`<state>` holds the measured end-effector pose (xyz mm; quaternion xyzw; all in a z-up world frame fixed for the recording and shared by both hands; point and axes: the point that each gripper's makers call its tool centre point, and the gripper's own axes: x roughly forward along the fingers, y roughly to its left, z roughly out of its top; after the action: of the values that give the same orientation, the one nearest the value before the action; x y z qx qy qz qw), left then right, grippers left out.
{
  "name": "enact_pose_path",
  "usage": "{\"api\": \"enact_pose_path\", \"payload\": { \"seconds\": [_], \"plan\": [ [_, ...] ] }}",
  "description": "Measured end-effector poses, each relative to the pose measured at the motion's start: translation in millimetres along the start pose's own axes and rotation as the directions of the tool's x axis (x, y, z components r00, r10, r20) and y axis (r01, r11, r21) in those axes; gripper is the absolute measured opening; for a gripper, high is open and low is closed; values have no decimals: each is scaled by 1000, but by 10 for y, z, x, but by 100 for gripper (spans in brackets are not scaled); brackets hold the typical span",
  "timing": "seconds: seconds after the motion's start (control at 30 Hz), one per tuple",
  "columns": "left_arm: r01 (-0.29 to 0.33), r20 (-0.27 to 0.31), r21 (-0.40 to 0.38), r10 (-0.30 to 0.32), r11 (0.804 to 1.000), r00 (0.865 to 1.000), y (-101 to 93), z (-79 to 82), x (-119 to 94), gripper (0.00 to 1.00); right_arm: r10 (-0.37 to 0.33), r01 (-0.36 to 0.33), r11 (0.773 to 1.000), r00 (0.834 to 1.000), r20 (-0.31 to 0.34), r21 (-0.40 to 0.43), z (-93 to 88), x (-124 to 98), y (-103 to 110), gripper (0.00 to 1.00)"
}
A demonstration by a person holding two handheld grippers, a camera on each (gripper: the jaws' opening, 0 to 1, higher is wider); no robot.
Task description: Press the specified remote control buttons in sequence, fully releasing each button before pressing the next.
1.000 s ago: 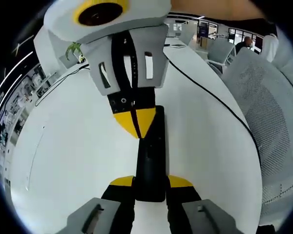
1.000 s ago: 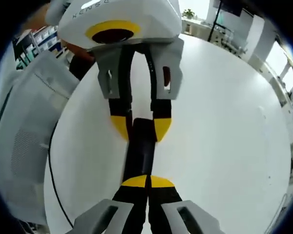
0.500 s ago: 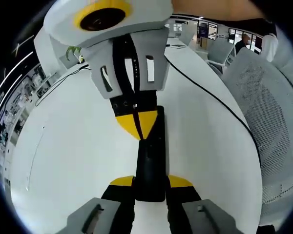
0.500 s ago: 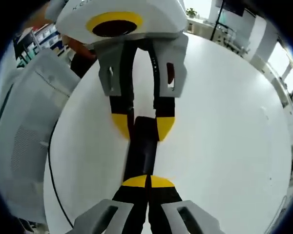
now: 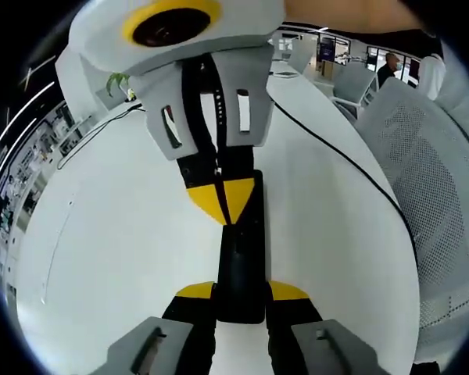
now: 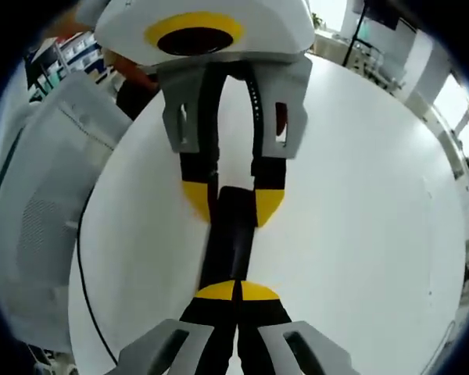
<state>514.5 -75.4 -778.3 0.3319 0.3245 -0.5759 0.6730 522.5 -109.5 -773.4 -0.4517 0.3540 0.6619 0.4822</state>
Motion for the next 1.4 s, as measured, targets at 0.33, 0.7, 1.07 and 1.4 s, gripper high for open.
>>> {"api": "enact_pose_path", "payload": {
  "seconds": [0.33,0.7,1.07,1.4],
  "plan": [
    [4,2,2,-4,1000,1000,4,-4,7,23,5,-5,1000,1000,-26,-6,8,11,1,0],
    [3,3,2,-3,1000,1000,12,-11,6,23,-7,7,1000,999,-33,-4,-2,11,-14,0],
    [2,0,-2,-2,1000,1000,10,-9,-1,23,-20,20,1000,999,-46,-7,0,15,-9,0],
    [1,-2,0,-1,1000,1000,3,-2,-5,23,-37,37,999,999,-11,3,-9,-2,-13,0]
  ]
}}
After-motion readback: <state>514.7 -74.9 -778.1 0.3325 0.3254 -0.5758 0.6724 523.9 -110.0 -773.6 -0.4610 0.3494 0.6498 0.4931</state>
